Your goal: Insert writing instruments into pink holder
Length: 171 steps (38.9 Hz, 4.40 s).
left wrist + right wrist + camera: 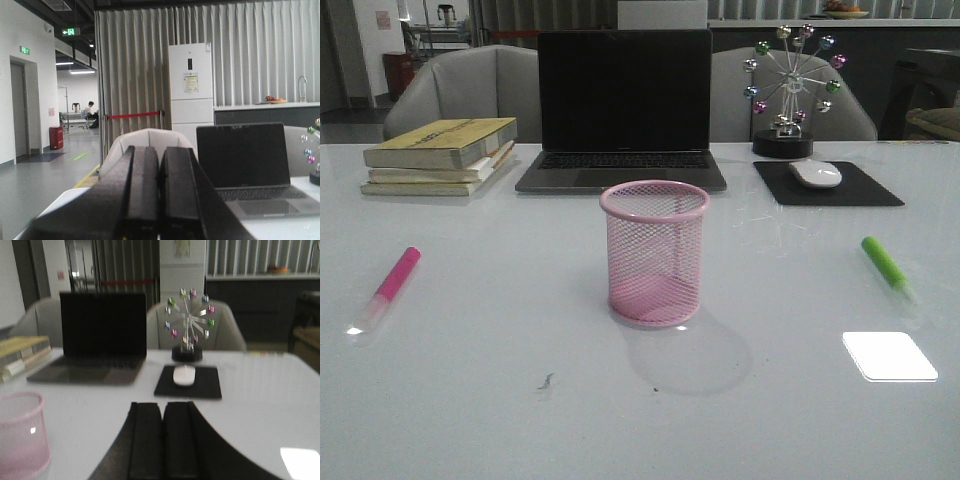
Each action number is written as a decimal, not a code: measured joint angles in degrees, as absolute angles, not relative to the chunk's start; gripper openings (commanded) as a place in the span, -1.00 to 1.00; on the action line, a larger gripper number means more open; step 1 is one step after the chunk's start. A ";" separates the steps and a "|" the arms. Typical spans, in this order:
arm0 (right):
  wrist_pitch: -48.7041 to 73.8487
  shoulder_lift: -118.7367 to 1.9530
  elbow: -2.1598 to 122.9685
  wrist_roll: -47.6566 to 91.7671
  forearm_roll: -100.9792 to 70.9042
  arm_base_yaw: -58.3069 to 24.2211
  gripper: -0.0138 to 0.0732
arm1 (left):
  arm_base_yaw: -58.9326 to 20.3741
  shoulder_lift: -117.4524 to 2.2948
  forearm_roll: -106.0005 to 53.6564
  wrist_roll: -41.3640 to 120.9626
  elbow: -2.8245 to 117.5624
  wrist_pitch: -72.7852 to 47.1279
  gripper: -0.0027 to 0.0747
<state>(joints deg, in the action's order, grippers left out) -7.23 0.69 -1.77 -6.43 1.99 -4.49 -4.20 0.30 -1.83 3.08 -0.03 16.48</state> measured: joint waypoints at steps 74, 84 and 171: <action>24.23 -54.10 40.93 -6.44 4.20 -4.49 0.35 | -4.20 -43.52 -4.28 2.41 40.53 -18.94 0.18; 35.63 -69.57 53.37 -6.68 4.08 -4.49 0.35 | -4.20 -43.52 -4.40 2.41 40.53 -19.19 0.09; 34.49 -104.03 91.33 -6.45 -2.20 -14.69 -0.62 | -4.20 -43.52 -4.50 2.31 40.53 -20.06 0.09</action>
